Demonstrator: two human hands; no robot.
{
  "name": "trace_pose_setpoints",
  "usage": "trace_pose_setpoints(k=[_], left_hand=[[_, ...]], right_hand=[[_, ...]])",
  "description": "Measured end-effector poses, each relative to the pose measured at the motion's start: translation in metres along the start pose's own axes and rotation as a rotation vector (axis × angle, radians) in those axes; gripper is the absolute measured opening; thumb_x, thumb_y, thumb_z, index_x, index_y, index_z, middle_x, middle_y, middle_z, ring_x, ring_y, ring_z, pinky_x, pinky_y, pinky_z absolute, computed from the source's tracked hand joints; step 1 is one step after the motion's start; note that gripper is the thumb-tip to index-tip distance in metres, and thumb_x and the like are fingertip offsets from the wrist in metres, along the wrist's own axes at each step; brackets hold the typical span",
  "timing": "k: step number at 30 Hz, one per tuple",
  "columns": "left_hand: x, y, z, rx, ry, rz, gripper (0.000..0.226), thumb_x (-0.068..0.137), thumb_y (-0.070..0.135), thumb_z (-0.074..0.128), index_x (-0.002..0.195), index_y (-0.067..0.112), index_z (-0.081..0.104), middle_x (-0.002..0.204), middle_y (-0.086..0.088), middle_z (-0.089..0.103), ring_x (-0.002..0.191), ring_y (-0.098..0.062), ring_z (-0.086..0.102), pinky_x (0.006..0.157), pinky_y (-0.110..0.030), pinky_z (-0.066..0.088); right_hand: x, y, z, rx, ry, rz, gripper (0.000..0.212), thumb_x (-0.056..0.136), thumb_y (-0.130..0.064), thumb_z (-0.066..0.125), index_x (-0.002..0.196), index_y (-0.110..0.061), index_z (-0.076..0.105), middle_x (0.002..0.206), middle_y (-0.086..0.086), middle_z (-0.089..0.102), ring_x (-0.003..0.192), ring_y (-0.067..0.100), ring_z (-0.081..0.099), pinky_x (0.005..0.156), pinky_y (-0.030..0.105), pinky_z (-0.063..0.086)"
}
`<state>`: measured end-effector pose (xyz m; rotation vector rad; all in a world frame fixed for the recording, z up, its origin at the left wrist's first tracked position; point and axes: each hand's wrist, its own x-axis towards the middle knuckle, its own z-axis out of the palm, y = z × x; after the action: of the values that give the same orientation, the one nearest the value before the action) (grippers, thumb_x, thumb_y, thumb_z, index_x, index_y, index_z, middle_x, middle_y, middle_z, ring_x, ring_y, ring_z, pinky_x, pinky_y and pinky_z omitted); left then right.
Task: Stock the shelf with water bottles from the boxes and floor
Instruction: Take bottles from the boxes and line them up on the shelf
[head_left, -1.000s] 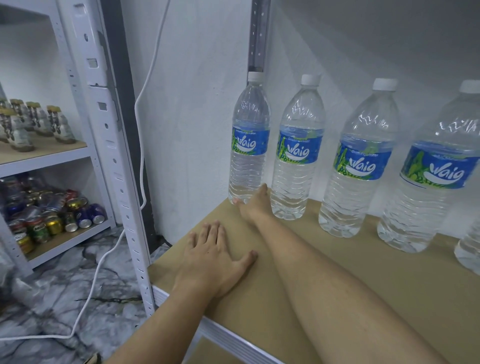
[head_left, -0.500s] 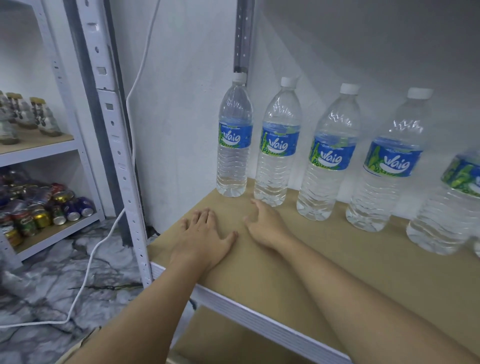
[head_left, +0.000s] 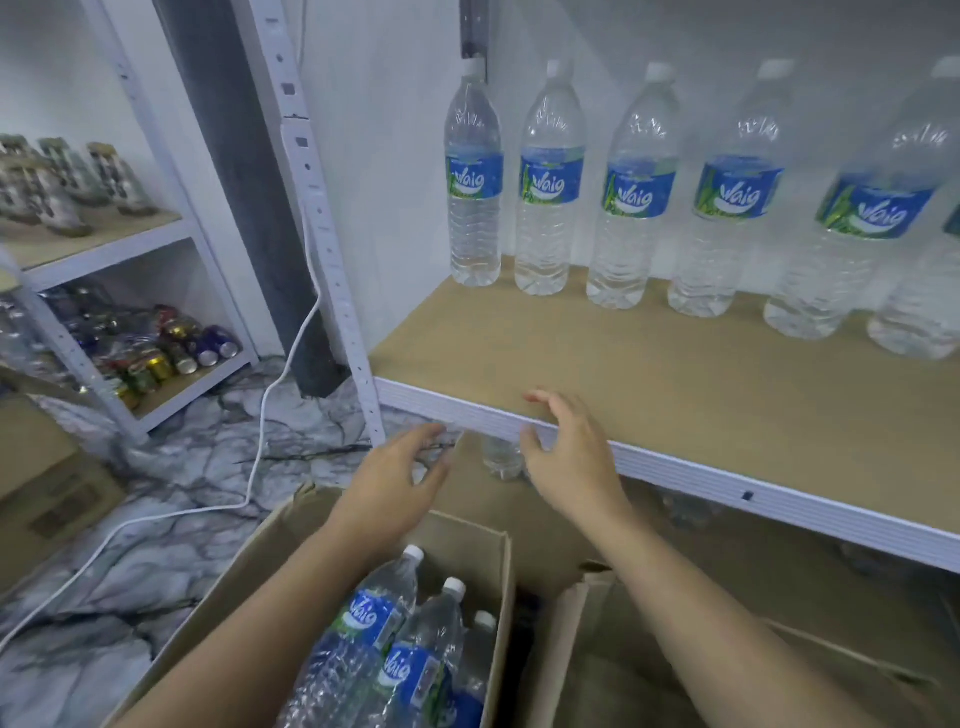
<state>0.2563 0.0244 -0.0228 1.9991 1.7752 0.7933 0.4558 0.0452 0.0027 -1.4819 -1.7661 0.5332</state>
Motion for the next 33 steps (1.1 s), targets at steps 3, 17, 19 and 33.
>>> trace_pose_setpoints(k=[3, 17, 19, 33], left_hand=[[-0.046, -0.026, -0.004, 0.027, -0.073, -0.212, 0.033, 0.091, 0.033, 0.058, 0.124, 0.025, 0.061, 0.113, 0.006, 0.067, 0.099, -0.013, 0.064, 0.091, -0.035, 0.053], [-0.121, -0.144, 0.053, 0.281, -0.463, -0.575, 0.078, 0.083, 0.058, 0.06, 0.14, 0.011, 0.037, 0.138, -0.016, 0.046, 0.13, -0.033, 0.044, 0.104, -0.039, 0.039], [-0.12, -0.155, 0.061, 0.226, -0.462, -0.654, 0.084, 0.081, 0.063, 0.059, 0.141, 0.01, 0.035, 0.14, -0.018, 0.045, 0.132, -0.034, 0.043, 0.106, -0.041, 0.038], [-0.119, -0.179, 0.086, 0.036, -0.471, -0.805, 0.1, 0.063, 0.061, 0.08, 0.135, 0.001, 0.045, 0.131, -0.013, 0.056, 0.119, -0.025, 0.055, 0.094, -0.029, 0.045]], right_hand=[[-0.05, -0.015, 0.027, 0.124, 0.093, 0.058, 0.03, 0.088, -0.009, 0.057, 0.116, -0.021, 0.06, 0.115, -0.004, 0.06, 0.105, 0.014, 0.058, 0.094, 0.024, 0.043], [-0.185, 0.02, 0.212, 0.21, -0.224, 0.869, 0.081, 0.077, -0.044, 0.072, 0.141, -0.012, 0.033, 0.139, 0.01, 0.051, 0.127, 0.029, 0.05, 0.103, 0.034, 0.043], [-0.188, 0.022, 0.224, 0.215, -0.23, 0.953, 0.105, 0.071, -0.058, 0.075, 0.149, -0.013, 0.021, 0.146, 0.013, 0.042, 0.134, 0.03, 0.042, 0.108, 0.036, 0.039], [-0.177, 0.043, 0.252, 0.097, -0.288, 1.244, 0.113, 0.052, -0.054, 0.089, 0.14, -0.011, 0.033, 0.14, 0.014, 0.04, 0.129, 0.031, 0.045, 0.096, 0.038, 0.048]])
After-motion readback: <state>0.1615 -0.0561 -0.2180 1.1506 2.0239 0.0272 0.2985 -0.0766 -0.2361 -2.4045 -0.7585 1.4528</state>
